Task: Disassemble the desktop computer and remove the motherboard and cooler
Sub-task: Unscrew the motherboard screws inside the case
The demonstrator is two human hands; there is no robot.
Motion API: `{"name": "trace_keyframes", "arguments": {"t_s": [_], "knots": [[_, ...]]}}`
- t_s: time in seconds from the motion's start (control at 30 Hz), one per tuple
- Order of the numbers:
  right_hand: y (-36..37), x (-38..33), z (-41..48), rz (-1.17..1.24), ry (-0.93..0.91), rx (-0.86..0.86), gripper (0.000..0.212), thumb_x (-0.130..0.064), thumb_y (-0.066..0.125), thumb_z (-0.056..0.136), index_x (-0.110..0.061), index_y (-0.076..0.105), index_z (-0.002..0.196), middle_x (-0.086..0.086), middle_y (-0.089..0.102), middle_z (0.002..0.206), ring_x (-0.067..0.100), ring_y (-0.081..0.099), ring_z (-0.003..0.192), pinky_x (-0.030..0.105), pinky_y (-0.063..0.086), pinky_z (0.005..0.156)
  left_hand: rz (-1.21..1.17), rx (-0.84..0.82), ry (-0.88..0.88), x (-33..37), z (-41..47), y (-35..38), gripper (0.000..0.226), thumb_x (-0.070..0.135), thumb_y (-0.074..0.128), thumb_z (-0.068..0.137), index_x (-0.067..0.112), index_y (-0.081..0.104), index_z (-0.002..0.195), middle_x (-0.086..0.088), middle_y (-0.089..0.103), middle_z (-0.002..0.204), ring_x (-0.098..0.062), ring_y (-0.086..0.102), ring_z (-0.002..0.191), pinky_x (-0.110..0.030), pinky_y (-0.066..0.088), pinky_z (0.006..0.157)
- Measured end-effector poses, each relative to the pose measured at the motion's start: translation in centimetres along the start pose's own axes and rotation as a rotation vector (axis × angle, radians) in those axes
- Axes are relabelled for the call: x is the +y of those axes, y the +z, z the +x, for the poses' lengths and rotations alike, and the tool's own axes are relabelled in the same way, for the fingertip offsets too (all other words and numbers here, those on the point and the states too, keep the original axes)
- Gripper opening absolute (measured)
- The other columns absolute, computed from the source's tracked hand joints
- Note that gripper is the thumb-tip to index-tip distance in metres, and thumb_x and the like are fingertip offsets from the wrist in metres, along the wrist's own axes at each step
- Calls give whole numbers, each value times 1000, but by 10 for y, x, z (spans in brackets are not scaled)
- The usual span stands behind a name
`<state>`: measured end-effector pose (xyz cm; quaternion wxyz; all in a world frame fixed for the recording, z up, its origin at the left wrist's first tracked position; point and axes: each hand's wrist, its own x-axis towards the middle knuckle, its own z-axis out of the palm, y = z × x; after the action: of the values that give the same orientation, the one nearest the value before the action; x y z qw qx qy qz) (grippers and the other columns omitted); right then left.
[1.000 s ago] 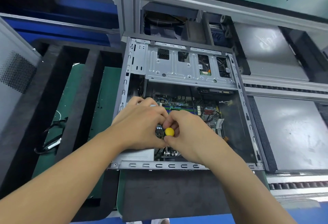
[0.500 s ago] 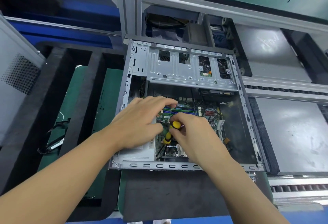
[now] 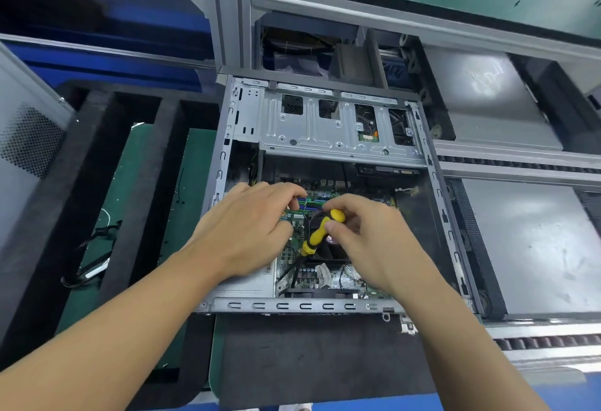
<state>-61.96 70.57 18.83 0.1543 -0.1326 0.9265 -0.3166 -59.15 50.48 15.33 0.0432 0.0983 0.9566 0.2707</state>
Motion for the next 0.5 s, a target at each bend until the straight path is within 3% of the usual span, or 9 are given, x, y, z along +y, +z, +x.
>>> {"name": "trace_keyframes", "arguments": {"t_s": [0.2,0.3,0.5], "knots": [[-30,13,5,171,57,116,17,-19,57,99,-34,61,107,-6,70,93,6,71,72,28,52,70,-18,27,10,0,0,-4,53,33,34,82,32,47,134,21,53,128,0,48,117,-34,35,103],[-48,19,6,311,87,226,15,-15,52,101,-26,60,108,0,70,97,12,73,72,36,56,79,6,2,57,1,-2,-6,60,46,36,80,36,45,138,25,51,133,3,45,121,-34,34,106],[-67,15,3,447,96,389,18,-16,52,102,-31,60,98,5,71,95,13,73,68,28,53,70,67,-8,88,0,-3,-4,75,82,47,76,46,40,141,37,53,112,13,41,114,-27,27,111]]}}
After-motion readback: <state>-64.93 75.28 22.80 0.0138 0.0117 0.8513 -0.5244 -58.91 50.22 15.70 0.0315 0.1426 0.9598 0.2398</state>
